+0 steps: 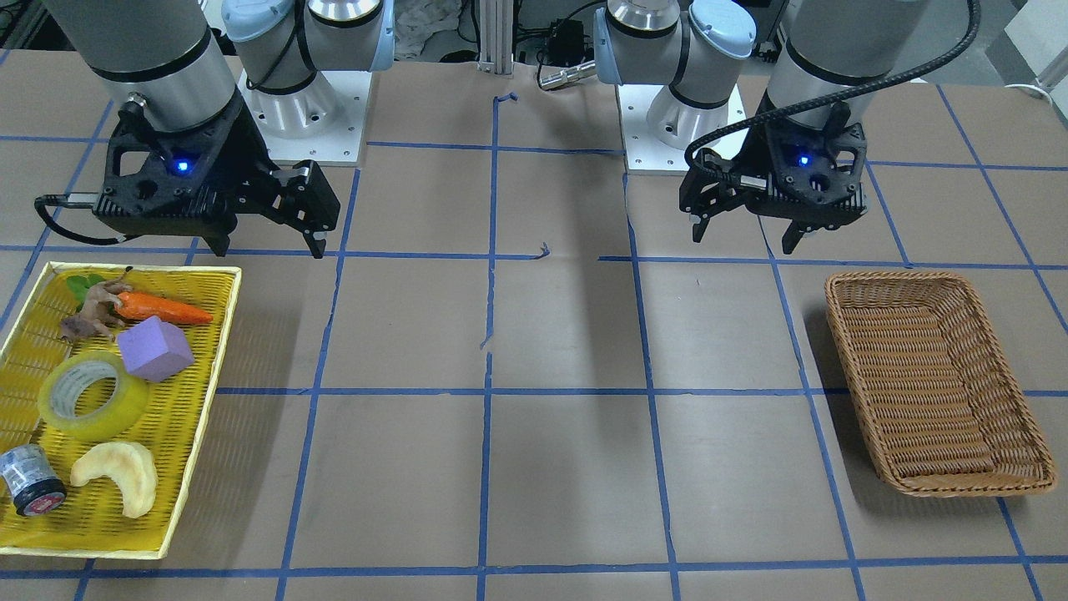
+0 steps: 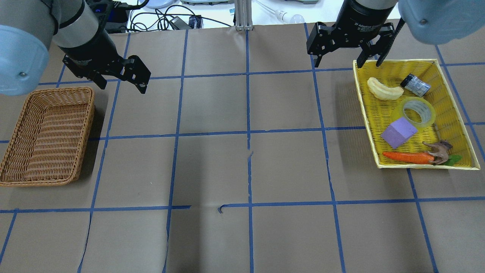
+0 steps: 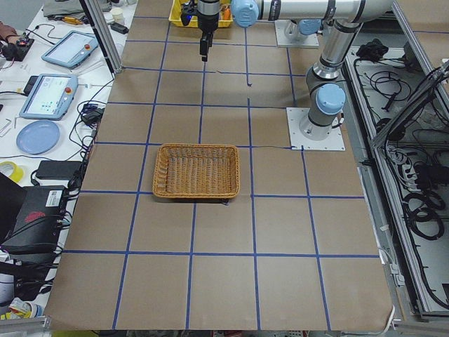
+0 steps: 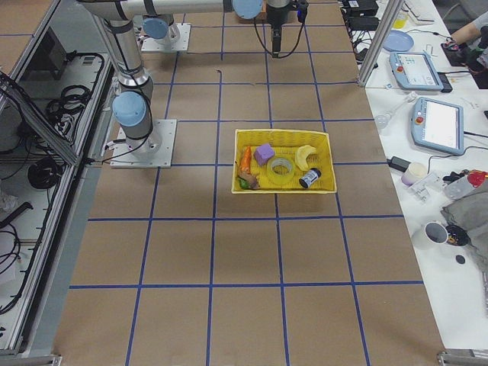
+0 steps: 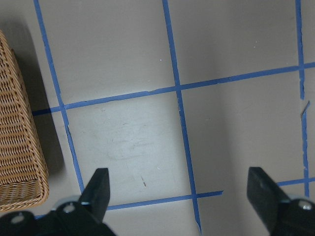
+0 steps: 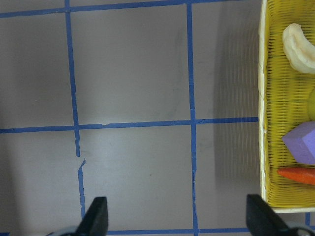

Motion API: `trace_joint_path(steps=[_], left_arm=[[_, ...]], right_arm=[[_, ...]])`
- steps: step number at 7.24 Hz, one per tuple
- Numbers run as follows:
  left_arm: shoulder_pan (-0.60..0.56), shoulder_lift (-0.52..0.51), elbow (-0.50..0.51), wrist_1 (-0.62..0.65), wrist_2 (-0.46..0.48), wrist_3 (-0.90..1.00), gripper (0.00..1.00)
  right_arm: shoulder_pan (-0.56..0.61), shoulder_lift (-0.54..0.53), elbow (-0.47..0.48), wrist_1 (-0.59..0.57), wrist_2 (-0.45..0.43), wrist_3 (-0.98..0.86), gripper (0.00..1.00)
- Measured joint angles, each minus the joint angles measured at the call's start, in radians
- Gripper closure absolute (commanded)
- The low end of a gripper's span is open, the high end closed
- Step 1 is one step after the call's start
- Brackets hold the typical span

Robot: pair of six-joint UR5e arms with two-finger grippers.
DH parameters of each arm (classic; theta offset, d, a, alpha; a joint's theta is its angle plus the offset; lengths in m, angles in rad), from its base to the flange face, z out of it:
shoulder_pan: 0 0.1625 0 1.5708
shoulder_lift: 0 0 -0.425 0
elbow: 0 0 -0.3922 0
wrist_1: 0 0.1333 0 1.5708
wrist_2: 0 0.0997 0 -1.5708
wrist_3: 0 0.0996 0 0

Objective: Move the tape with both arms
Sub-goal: 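Move the right gripper over the yellow tray toward the tape roll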

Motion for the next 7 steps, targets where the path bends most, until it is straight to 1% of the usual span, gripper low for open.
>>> trace_joint_path(steps=[2, 4, 5, 7], left_arm=[[0.000, 0.000, 0.000, 0.001, 0.000, 0.000, 0.00], [0.000, -0.001, 0.000, 0.002, 0.000, 0.000, 0.00], [0.000, -0.001, 0.000, 0.004, -0.001, 0.000, 0.00], [0.000, -0.002, 0.000, 0.007, 0.000, 0.000, 0.00]], right_arm=[[0.001, 0.011, 0.002, -0.020, 0.001, 0.000, 0.00], [0.002, 0.005, 0.013, -0.081, -0.011, -0.012, 0.00], [-0.001, 0.001, 0.013, -0.089, -0.023, -0.030, 0.00], [-0.010, -0.003, 0.008, -0.059, -0.042, -0.064, 0.00]])
